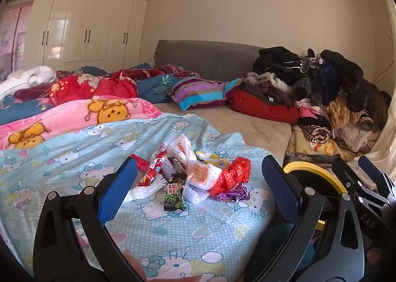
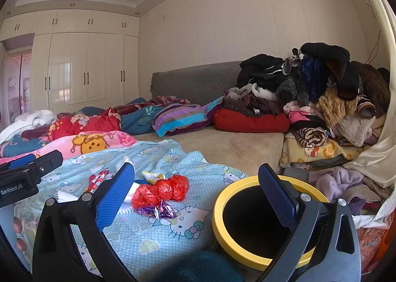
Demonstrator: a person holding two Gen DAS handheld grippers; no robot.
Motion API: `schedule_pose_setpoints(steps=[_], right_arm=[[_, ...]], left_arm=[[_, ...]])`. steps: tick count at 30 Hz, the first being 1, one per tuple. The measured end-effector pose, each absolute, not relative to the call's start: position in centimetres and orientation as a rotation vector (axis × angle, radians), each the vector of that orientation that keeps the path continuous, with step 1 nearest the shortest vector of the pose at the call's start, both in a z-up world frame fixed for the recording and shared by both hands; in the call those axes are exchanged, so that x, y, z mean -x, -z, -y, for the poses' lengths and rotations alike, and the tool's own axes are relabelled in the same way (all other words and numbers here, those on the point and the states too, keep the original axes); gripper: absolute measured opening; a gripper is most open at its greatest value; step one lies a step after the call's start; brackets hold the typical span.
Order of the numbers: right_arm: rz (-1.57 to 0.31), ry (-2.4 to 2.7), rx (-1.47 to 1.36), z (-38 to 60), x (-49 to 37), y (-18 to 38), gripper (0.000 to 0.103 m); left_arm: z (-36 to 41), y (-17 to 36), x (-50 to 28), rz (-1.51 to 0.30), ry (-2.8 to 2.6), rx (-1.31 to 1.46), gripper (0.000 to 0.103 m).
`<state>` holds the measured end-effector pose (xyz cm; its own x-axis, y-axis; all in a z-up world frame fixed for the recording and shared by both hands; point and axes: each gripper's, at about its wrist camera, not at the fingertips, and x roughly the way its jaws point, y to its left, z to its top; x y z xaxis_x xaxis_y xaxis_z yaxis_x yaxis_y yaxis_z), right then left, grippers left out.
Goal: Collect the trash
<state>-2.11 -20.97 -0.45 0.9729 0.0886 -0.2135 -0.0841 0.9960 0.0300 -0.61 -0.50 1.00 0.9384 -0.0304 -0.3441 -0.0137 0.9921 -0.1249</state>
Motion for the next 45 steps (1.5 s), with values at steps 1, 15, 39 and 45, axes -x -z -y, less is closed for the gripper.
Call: schedule_pose_setpoints(steps=[1, 15, 39, 45], right_arm=[[-0.218, -0.086, -0.02, 21.0, 2.1, 0.4, 0.097], [-0.224, -0.075, -0.02, 21.1, 2.0, 0.8, 0.097], [-0.25, -0.084, -0.016, 20.5, 1.8, 2.3, 0.097], [-0.287, -0.125, -0.005, 20.0, 0.7, 2.2, 0.097]], left_arm=[[0.5, -1.0, 0.6, -0.353, 0.008, 0.126, 0.092], [0.4, -0.7, 0.7, -0.348, 0.009, 0.126, 0.092], [0.3, -0.6, 0.8, -0.349, 0.01, 0.135, 0.092], [-1.1, 0.4, 0.4, -0.372, 0.004, 0.171, 0.092]])
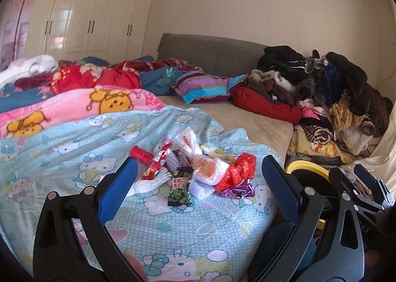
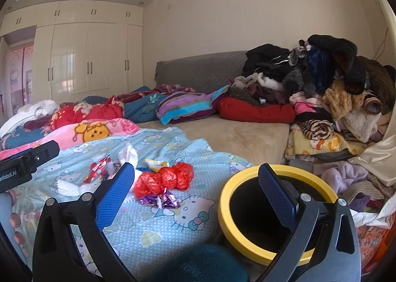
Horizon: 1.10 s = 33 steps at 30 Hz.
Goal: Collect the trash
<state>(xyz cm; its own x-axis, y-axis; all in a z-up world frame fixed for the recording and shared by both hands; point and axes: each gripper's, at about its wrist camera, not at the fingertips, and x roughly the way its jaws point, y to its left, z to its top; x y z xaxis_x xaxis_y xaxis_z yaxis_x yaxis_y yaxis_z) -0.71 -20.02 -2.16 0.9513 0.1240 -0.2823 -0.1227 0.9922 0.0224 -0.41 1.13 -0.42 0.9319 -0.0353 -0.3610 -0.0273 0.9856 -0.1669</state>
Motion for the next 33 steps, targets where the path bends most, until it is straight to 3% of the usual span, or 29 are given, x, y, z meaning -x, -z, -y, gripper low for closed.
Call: schedule_pose_setpoints(steps=[21, 33], right_arm=[[-0.407, -0.302, -0.008, 14.7, -6.1, 0.4, 0.097], [-0.536, -0.192, -0.02, 16.0, -13.5, 2.0, 0.097]], left_arm=[[-9.1, 2.3, -2.3, -0.396, -0.107, 0.278, 0.092], [-6.1, 4.4, -6.2, -0.481, 0.024, 0.25, 0.092]])
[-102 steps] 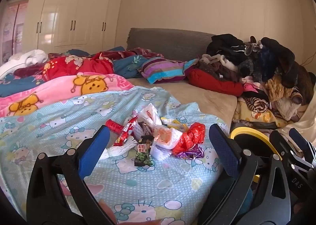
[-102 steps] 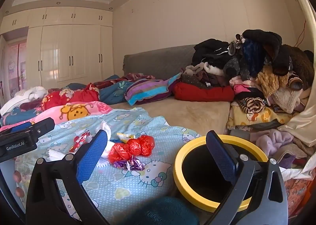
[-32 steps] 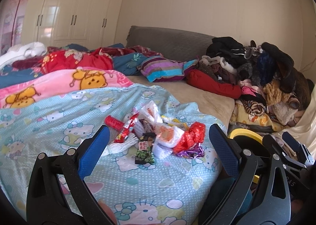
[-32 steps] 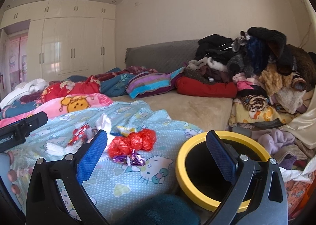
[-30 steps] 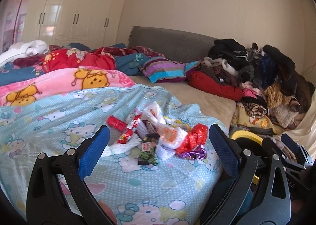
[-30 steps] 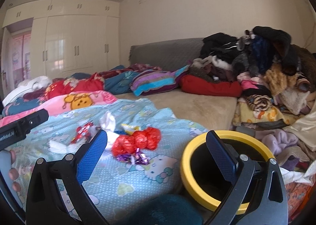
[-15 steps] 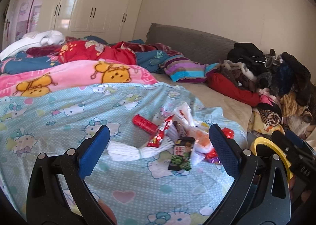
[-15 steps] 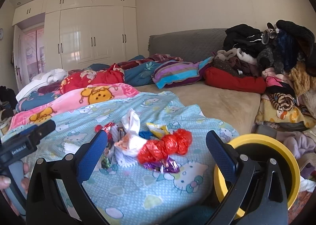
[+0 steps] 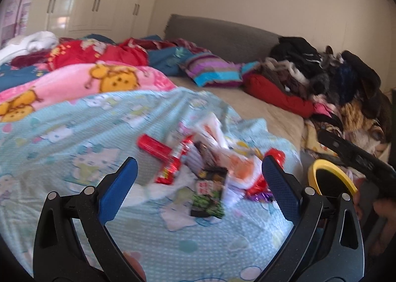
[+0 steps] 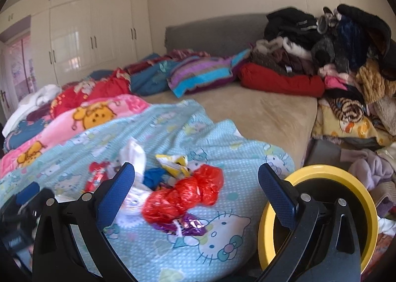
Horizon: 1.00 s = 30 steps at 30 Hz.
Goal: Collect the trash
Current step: 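Grasp the red plastic bag with the right gripper while the left gripper grasps a green snack wrapper, then carry the red bag and green wrapper over the yellow-rimmed bin with both grippers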
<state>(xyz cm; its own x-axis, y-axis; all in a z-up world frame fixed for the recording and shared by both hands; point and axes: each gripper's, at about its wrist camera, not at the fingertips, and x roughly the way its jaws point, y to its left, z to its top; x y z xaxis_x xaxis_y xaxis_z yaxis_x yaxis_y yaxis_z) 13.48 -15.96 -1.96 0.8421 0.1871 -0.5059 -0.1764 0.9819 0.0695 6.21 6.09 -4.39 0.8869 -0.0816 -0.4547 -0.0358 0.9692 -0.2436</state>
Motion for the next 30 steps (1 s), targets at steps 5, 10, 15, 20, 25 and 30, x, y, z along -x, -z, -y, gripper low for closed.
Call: schedule_pose_setpoints(steps=[5, 10, 15, 20, 25, 30], right_arm=[[-0.604, -0.173, -0.019, 15.9, -16.1, 3.5, 0.097], [-0.709, -0.164, -0.051, 15.3, -18.7, 5.7, 0.094], [-0.807, -0.129, -0.045, 14.5, -20.9, 7.9, 0.086], [-0.89, -0.124, -0.096, 14.4, -22.8, 9.5, 0.078], [-0.976, -0.182, -0.168, 14.4, -24.0, 10.9, 0.052], [-0.956, -0.225, -0.216, 15.2, -23.1, 10.4, 0.041]], left_arm=[[-4.7, 6.2, -7.5, -0.541, 0.066, 0.229, 0.092], [-4.2, 7.8, -8.5, -0.588, 0.082, 0.225, 0.09], [-4.2, 9.2, -9.6, -0.64, 0.078, 0.232, 0.079], [-4.2, 10.4, -10.3, -0.689, 0.078, 0.246, 0.067], [-4.2, 11.3, -10.7, -0.726, 0.072, 0.248, 0.052], [-4.2, 11.7, -10.8, -0.746, 0.076, 0.247, 0.022]])
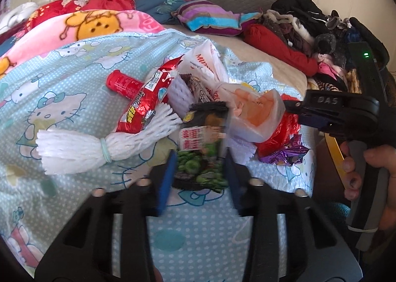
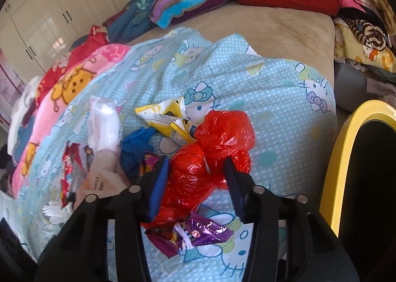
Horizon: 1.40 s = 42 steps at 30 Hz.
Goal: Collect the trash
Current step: 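Carry the red bag and green wrapper over the yellow-rimmed bin with both grippers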
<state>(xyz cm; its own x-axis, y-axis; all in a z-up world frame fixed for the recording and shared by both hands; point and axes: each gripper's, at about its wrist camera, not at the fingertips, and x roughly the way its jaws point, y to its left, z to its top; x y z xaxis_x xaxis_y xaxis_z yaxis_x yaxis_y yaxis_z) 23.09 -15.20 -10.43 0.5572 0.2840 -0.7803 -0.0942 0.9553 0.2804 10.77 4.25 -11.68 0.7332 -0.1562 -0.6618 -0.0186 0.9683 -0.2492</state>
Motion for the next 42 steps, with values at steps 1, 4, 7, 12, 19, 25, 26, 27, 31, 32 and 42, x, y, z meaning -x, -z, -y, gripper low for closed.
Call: schedule_pose_setpoints(steps=[1, 4, 7, 12, 19, 25, 26, 27, 31, 32, 42], right_arm=[[-0.948, -0.231, -0.231, 15.5, -22.9, 10.2, 0.04], [-0.909, -0.246, -0.26, 16.2, -22.0, 9.3, 0.038], [-0.862, -0.264, -0.278, 16.9, -21.2, 8.2, 0.038], [-0.78, -0.276, -0.269, 17.9, -19.9, 6.3, 0.038], [-0.727, -0.271, -0.26, 19.5, -18.2, 4.9, 0.038], [-0.694, -0.26, -0.249, 21.1, -16.8, 4.0, 0.038], [-0.691, -0.257, -0.25, 21.3, -16.7, 3.9, 0.038], [-0.688, -0.254, -0.252, 21.7, -16.5, 3.7, 0.038], [-0.669, -0.237, -0.255, 23.2, -15.8, 3.1, 0.038], [-0.666, -0.233, -0.259, 23.6, -15.6, 3.0, 0.038], [-0.656, -0.192, -0.267, 26.8, -14.5, 2.0, 0.038]], left_arm=[[-4.2, 11.7, -10.7, -0.747, 0.082, 0.247, 0.016], [-3.9, 11.4, -10.5, -0.741, 0.097, 0.239, 0.008], [-4.0, 10.7, -9.9, -0.725, 0.102, 0.255, 0.003], [-4.3, 9.0, -8.8, -0.68, 0.113, 0.277, 0.003], [-3.4, 6.1, -7.8, -0.615, 0.147, 0.278, 0.003], [-1.3, 4.3, -7.8, -0.585, 0.204, 0.267, 0.003], [-0.9, 4.1, -7.9, -0.582, 0.215, 0.263, 0.003], [-0.5, 3.9, -7.9, -0.58, 0.224, 0.259, 0.003], [1.1, 3.4, -7.9, -0.574, 0.258, 0.243, 0.003], [1.4, 3.2, -7.9, -0.572, 0.265, 0.239, 0.003], [4.6, 2.4, -7.8, -0.563, 0.333, 0.205, 0.003]])
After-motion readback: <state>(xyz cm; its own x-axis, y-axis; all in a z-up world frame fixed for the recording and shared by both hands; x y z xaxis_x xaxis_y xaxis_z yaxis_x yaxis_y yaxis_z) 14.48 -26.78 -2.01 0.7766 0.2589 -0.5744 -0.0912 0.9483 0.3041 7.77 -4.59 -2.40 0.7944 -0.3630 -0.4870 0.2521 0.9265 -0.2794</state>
